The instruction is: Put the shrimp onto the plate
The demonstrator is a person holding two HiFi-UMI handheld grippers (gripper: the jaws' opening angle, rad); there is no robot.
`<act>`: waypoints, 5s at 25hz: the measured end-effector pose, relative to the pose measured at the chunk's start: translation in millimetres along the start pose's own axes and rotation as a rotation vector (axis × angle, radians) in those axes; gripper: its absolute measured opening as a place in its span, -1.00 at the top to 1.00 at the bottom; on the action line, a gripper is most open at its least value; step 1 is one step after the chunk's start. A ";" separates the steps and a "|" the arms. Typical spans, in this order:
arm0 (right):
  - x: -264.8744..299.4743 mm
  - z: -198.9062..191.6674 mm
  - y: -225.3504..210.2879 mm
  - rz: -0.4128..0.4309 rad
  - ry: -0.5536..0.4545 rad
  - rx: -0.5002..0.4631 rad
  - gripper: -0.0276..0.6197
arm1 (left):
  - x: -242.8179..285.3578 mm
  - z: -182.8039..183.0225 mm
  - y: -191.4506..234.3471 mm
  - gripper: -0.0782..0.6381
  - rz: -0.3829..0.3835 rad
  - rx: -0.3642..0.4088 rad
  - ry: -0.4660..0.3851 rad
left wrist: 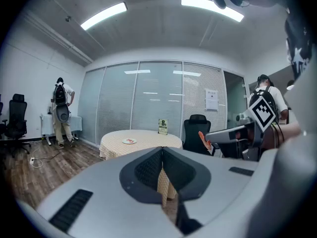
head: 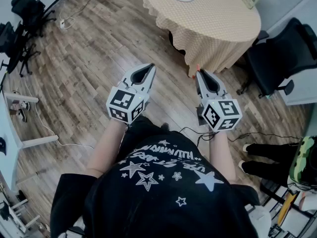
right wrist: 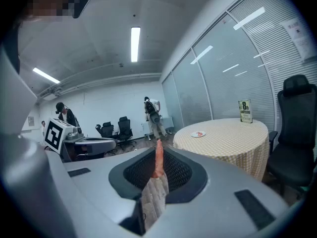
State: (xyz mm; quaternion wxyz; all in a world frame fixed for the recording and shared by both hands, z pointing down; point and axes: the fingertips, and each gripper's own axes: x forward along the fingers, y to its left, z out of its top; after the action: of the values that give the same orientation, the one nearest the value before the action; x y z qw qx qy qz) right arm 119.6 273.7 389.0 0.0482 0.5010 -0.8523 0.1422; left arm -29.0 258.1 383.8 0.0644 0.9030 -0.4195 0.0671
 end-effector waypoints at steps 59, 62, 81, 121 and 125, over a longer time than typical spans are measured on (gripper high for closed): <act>177.3 65.4 -32.9 -0.045 -0.058 0.073 0.73 | 95.9 51.0 168.5 0.76 0.000 -0.002 -0.049; 206.6 78.6 -34.5 -0.059 -0.052 0.048 0.73 | 106.7 57.1 192.5 0.76 -0.015 0.000 -0.045; 329.0 103.7 -20.8 -0.170 -0.055 0.042 0.73 | 134.3 64.3 323.6 0.76 -0.081 -0.022 -0.054; 486.8 147.1 -262.8 -0.134 -0.009 0.165 0.73 | 416.0 109.4 366.9 0.76 -0.079 0.007 -0.010; 488.9 141.7 -286.6 -0.147 -0.002 0.177 0.73 | 447.8 111.4 360.0 0.76 -0.097 0.009 -0.009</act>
State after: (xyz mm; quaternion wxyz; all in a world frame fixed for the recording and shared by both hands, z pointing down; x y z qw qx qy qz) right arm 135.7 -309.4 419.0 0.0132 0.5646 -0.7974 0.2127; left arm -11.2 -326.8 374.3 0.0617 0.9228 -0.3753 0.0619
